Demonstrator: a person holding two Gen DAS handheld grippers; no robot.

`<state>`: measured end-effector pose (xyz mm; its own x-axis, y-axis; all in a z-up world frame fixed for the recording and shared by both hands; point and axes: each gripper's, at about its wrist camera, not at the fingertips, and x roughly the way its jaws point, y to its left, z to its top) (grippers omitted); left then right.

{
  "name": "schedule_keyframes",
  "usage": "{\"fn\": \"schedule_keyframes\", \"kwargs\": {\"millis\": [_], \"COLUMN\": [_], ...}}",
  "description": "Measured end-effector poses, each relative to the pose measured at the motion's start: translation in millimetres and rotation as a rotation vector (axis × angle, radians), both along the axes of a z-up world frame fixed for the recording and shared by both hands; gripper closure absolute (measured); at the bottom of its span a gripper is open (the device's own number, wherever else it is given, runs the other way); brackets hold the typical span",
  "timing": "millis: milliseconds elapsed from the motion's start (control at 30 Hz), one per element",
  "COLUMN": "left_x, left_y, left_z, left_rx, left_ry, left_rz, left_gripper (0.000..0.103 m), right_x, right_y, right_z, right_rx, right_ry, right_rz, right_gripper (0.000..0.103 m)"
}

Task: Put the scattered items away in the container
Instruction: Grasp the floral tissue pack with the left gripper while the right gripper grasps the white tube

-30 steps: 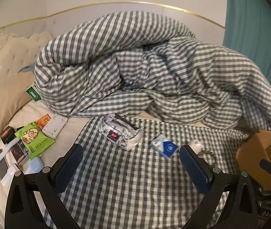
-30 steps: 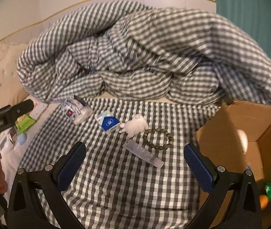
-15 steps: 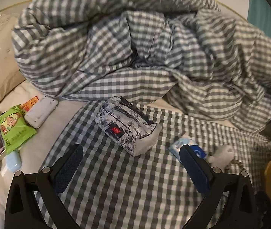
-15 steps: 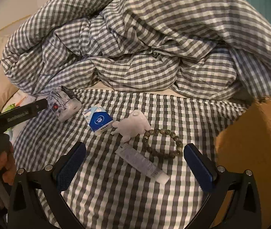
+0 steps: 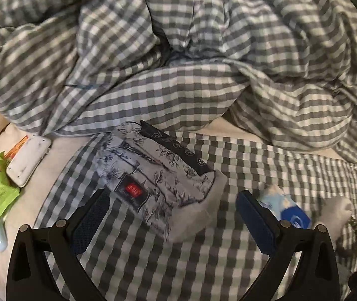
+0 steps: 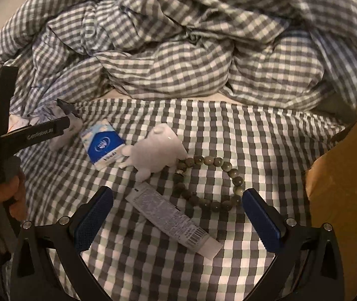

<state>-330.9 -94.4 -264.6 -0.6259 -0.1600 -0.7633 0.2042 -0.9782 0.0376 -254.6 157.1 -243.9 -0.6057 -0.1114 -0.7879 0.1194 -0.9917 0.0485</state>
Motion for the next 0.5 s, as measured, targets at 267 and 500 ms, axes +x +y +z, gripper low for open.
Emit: {"fn": "schedule_keyframes", "kwargs": {"millis": [267,500], "left_x": [-21,-21], "left_y": [-4,7], "left_z": [-22,-27], "left_rx": [0.002,-0.011], "left_ry": [-0.031,-0.027], "left_rz": [0.011,-0.043], "left_gripper": [0.01,0.048], "right_x": [-7,-12], "right_y": [-3,-4], "right_z": [-14,-22], "right_rx": [0.0,-0.005], "right_ry": [-0.017,-0.032], "right_rz": [0.015,0.025], "right_gripper": [0.0,0.0]}}
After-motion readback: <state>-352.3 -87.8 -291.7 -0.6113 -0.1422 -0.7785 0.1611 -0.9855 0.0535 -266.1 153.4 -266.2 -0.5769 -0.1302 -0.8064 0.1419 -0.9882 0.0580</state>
